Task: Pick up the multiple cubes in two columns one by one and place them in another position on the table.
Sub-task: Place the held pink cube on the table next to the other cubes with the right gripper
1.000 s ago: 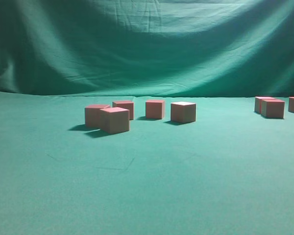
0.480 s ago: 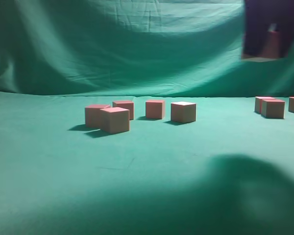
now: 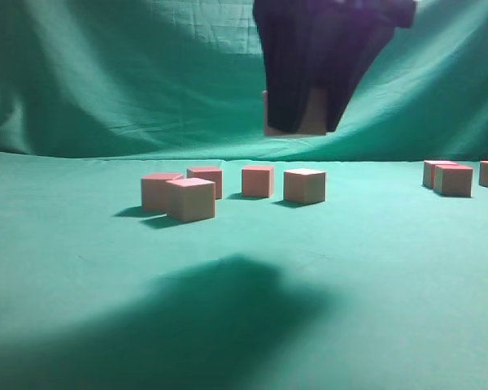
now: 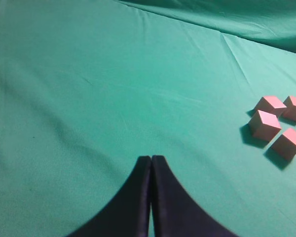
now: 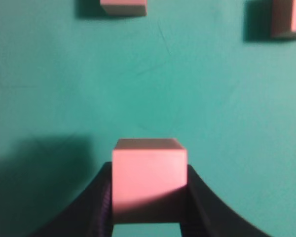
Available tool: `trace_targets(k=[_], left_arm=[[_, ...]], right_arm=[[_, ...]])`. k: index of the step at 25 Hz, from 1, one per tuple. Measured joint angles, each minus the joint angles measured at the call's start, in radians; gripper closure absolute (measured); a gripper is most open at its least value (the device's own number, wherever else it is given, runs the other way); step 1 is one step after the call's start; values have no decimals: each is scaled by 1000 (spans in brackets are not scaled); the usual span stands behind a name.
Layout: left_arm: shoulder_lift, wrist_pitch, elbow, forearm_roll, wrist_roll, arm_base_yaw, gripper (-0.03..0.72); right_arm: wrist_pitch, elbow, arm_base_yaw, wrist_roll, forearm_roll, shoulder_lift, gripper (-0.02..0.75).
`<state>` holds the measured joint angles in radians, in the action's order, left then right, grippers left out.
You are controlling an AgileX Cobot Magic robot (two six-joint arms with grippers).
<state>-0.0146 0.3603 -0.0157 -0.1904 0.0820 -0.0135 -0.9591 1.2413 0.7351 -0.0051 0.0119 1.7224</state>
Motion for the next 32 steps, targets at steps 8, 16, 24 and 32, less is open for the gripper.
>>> trace_targets(k=[8, 16, 24, 32], left_arm=[[0, 0, 0, 0, 0, 0, 688], [0, 0, 0, 0, 0, 0, 688], [0, 0, 0, 0, 0, 0, 688], [0, 0, 0, 0, 0, 0, 688]], right_arm=[[-73, 180, 0, -227, 7, 169, 473], [-90, 264, 0, -372, 7, 270, 473], [-84, 280, 0, -373, 17, 313, 473], [-60, 280, 0, -373, 66, 342, 473]])
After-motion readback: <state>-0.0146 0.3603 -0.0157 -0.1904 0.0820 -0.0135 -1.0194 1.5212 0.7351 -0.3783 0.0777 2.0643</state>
